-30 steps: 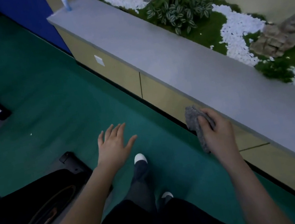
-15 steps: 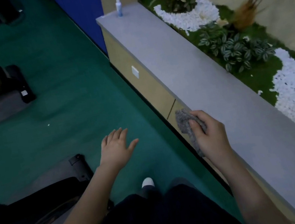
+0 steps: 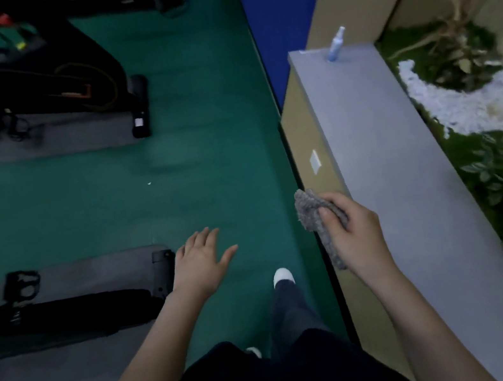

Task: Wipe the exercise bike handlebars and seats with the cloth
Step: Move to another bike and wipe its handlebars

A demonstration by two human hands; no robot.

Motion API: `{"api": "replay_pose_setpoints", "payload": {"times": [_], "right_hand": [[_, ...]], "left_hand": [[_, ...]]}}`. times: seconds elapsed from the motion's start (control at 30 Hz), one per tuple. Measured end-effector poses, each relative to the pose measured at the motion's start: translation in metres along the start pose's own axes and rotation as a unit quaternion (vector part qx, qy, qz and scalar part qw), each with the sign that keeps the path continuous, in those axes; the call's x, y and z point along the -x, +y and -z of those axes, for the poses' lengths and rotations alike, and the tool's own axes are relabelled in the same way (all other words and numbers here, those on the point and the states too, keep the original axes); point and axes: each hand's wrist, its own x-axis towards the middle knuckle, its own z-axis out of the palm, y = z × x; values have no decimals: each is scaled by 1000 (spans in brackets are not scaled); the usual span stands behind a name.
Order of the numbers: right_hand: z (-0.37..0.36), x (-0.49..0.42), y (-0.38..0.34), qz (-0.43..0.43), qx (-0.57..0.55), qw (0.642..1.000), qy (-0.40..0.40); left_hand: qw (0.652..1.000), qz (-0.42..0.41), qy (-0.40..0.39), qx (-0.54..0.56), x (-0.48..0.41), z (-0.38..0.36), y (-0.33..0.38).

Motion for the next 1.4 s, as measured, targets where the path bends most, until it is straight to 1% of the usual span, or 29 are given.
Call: {"api": "replay_pose_setpoints", "payload": {"times": [0.07, 0.13, 0.27, 0.37, 0.53, 0.8, 0.87, 1.0, 1.13, 1.3, 1.4], "right_hand": [[14, -39, 4, 15, 2, 1000, -23], [29, -73, 9, 20, 3, 999, -39], [52, -136, 25, 9, -6, 999, -33], [55, -173, 34, -5, -9, 999, -45], [41, -225, 27, 16, -8, 996, -90], [-23, -313, -4, 48, 22, 989, -138], [-45, -338, -19, 61, 32, 987, -143], [-93, -385, -52, 97, 51, 982, -157], [-140, -416, -86, 127, 47, 971, -198], [-201, -448, -125, 155, 36, 955, -250], [-240, -469, -145, 176, 35, 942, -284]], "left_hand": [[1000, 17, 2, 7, -19, 8, 19], [1000, 16, 6, 10, -38, 17, 39], [998, 40, 47, 19, -78, 41, 69], [996, 58, 69, 16, -98, 55, 75], [990, 112, 81, 37, -126, 72, 65], [978, 161, 103, 81, -193, 99, 18], [975, 169, 107, 98, -217, 113, -2], [964, 186, 144, 123, -257, 145, -43], [955, 215, 165, 122, -276, 172, -85], [933, 294, 168, 123, -276, 185, -134], [911, 350, 161, 149, -276, 187, -160]]}}
